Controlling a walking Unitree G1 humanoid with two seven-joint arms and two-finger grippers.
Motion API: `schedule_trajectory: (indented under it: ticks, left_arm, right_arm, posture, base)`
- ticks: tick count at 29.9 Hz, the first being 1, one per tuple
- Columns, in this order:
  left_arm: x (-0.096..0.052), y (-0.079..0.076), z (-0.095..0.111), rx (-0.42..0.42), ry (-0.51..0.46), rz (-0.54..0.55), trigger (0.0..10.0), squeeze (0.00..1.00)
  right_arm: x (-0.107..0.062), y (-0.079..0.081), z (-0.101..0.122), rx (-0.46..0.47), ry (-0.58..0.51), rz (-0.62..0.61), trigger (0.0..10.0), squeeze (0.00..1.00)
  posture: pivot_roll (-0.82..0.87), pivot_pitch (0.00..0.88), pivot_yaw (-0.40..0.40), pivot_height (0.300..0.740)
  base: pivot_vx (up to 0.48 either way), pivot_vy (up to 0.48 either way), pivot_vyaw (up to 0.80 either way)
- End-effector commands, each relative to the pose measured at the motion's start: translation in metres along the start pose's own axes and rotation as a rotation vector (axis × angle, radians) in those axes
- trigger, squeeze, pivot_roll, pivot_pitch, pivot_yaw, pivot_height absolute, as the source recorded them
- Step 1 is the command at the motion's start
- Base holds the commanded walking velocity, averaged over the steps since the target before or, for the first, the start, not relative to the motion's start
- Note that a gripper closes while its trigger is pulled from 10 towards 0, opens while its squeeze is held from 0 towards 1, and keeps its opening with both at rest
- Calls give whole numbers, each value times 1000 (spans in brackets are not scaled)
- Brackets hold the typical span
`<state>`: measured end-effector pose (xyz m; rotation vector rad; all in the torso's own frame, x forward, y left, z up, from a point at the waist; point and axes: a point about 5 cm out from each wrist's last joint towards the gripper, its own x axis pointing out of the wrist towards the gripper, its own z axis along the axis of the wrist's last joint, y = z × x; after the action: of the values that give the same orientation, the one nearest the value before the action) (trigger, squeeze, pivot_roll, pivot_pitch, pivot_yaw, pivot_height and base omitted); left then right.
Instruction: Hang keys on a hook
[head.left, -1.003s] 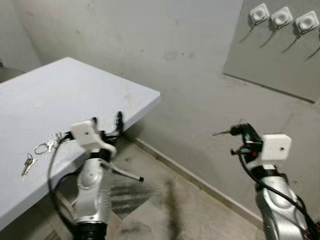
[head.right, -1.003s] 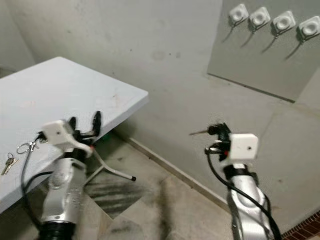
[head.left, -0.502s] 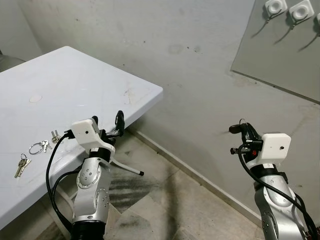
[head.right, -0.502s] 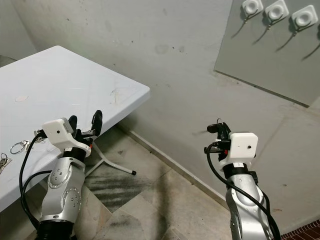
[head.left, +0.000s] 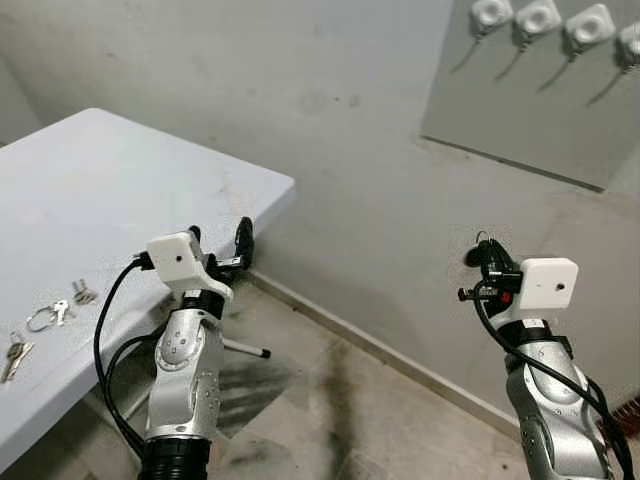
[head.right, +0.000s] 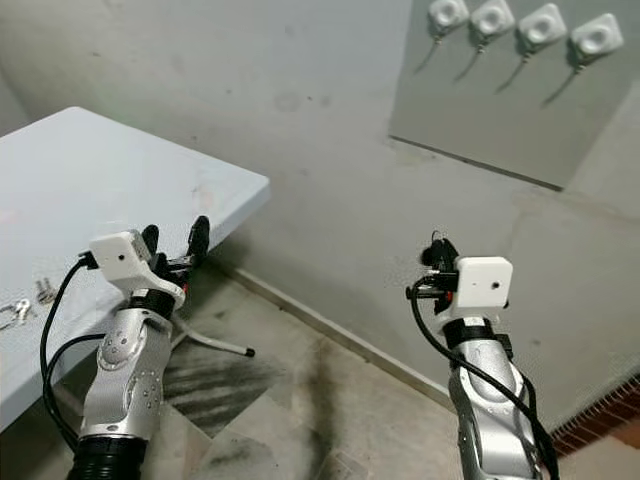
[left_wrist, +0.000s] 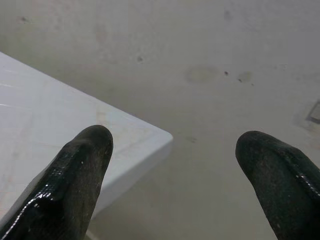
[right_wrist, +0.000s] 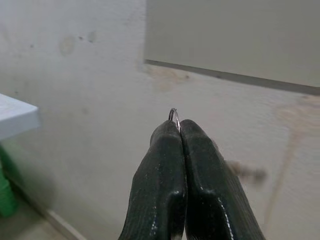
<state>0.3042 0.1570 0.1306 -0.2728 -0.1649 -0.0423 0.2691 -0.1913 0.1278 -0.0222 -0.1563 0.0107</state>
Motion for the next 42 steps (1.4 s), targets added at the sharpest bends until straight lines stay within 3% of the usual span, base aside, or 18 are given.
schedule_trajectory:
  ticks: [1, 10, 19, 27, 42]
  left_arm:
    - [2, 0, 1, 25, 10, -7, 10000, 0]
    - [3, -1, 3, 41, 3, -28, 10000, 0]
    - [6, -1, 4, 41, 6, -29, 10000, 0]
    - [7, -1, 4, 15, 6, -26, 10000, 0]
    - [8, -5, 4, 1, 10, -28, 10000, 0]
  right_arm:
    - [2, 1, 1, 8, 3, -6, 10000, 0]
    - [2, 3, -1, 13, 5, -12, 10000, 0]
    - [2, 4, 0, 16, 1, -17, 10000, 0]
    - [2, 5, 2, 27, -25, -15, 10000, 0]
    - [4, 6, 4, 7, -41, 4, 10000, 0]
  posture:
    - [-69, 0, 7, 740]
    - [-70, 0, 16, 740]
    - [-70, 0, 23, 740]
    - [-70, 0, 26, 740]
    - [-74, 0, 21, 740]
  base:
    - [0, 0, -731]
    - [0, 0, -731]
    - [0, -450, -731]
    - [0, 0, -671]
    - [0, 0, 0]
